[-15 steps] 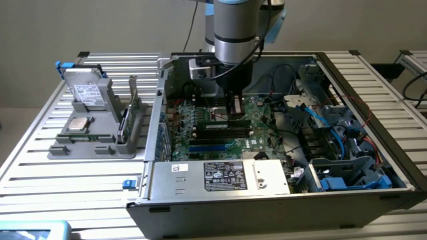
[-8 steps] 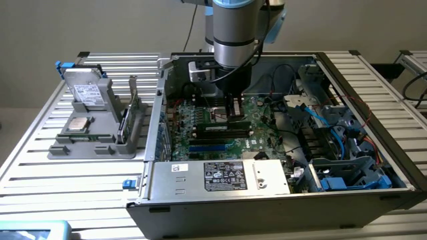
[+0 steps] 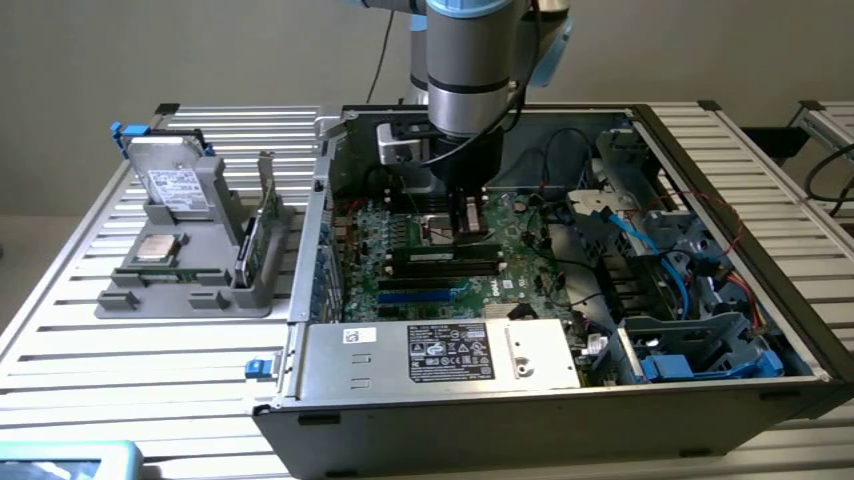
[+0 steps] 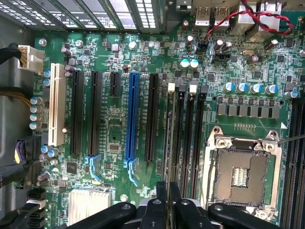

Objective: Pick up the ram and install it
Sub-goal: 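Insert the ram into the slot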

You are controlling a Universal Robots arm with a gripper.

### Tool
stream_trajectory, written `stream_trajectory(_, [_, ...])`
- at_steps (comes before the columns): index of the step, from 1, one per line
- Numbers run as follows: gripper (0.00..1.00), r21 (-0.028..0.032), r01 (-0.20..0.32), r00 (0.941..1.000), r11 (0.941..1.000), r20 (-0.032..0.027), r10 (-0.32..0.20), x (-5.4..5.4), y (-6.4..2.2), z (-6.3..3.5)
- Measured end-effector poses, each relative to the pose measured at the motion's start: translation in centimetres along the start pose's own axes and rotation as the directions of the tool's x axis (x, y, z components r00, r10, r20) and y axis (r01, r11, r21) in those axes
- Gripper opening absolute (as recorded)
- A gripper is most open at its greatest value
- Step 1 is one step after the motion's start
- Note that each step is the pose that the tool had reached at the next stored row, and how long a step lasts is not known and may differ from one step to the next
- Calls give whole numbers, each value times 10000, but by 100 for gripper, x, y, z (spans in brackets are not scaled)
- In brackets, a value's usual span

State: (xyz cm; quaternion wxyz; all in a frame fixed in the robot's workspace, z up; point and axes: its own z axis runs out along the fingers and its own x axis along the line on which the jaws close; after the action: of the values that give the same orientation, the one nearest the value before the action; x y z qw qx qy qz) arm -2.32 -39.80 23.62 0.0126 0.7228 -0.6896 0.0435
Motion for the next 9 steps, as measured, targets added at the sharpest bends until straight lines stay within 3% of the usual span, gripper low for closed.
stream_trajectory(9, [14, -22, 24, 10000, 10000, 6, -24, -1, -12, 21])
